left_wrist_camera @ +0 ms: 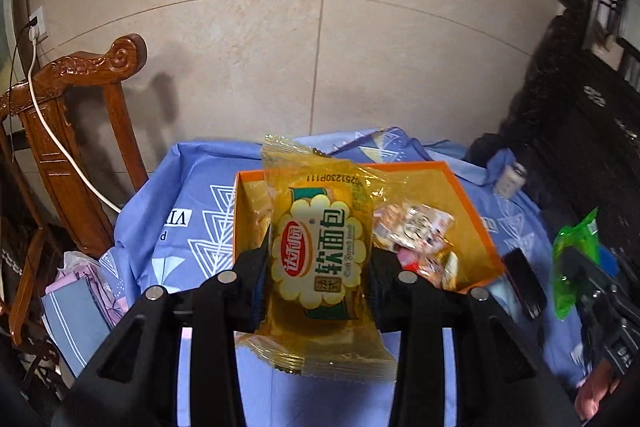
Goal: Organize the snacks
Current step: 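Carry the yellow bread bag and green pack into the orange box and open both grippers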
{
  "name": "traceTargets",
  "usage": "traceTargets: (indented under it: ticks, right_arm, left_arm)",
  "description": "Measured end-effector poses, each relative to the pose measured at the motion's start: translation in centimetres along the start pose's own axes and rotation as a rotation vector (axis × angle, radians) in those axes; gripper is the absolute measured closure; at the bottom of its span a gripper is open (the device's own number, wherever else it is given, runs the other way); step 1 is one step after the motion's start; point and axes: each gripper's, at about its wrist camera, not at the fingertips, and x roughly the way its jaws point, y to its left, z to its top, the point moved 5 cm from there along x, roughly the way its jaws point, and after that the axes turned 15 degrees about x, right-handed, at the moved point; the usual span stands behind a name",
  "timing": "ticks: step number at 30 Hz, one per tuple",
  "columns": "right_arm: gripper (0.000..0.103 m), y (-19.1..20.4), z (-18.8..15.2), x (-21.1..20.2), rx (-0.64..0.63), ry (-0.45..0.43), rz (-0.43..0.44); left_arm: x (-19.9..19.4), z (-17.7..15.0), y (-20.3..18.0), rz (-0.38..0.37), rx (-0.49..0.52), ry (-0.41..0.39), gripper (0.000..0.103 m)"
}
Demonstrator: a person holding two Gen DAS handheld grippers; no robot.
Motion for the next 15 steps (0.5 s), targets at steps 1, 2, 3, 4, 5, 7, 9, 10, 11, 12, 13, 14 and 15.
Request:
traceTargets:
  ticks: [1, 2, 3, 4, 5, 7, 9, 10, 11, 12, 13, 14, 15]
  right_arm:
    - [0.065, 0.1, 0.4, 0.7, -0.002, 0.001, 0.0]
    - [0.065, 0.2, 0.8, 1.4, -0.004, 0.002, -0.001]
    - [0.065, 0.2, 1.3, 2.3, -0.002, 0.006, -0.001]
    - [0.065, 0.2, 1.6, 2.9, 0.0, 0.008, 0.0]
    - [0.065, 0.2, 2.0, 3.8, 0.001, 0.011, -0.001]
    - [0.065, 0.0, 2.5, 5.3, 0.005, 0.022, -0.005]
    - [0.065, -0.3, 2.7, 6.6, 0.008, 0.032, -0.011]
    - [0.065, -0.5, 2.8, 7.3, 0.012, 0.041, -0.013]
    - [0.064, -0.6, 2.8, 7.8, 0.011, 0.046, -0.014]
    - [0.064, -0.7, 2.8, 8.4, 0.014, 0.054, -0.018]
    - [0.063, -0.9, 2.8, 9.1, 0.02, 0.063, -0.021]
    - [0.061, -0.9, 2.7, 9.7, 0.023, 0.074, -0.02]
    - [0.037, -1.0, 2.6, 10.2, 0.025, 0.089, -0.023]
  left_arm:
    - [0.7, 0.3, 0.1, 0.002, -0.004, 0.008, 0.066]
    - [1.5, 0.6, 0.2, 0.007, -0.009, 0.02, 0.066]
    - [2.3, 0.9, 0.4, 0.011, -0.011, 0.03, 0.066]
    - [3.2, 1.3, 0.6, 0.018, -0.01, 0.038, 0.066]
    - [3.6, 1.5, 0.7, 0.025, -0.01, 0.042, 0.066]
    - [4.6, 1.9, 0.9, 0.031, -0.008, 0.051, 0.066]
    - [5.8, 2.2, 1.1, 0.036, -0.012, 0.062, 0.066]
    - [6.1, 2.3, 1.2, 0.035, -0.014, 0.064, 0.066]
    - [6.7, 2.4, 1.3, 0.037, -0.016, 0.068, 0.066]
    - [7.1, 2.4, 1.5, 0.042, -0.016, 0.071, 0.066]
    - [7.5, 2.4, 1.6, 0.05, -0.013, 0.073, 0.066]
    - [7.8, 2.4, 1.6, 0.057, -0.009, 0.074, 0.063]
    - [8.1, 2.5, 1.7, 0.069, -0.005, 0.071, 0.056]
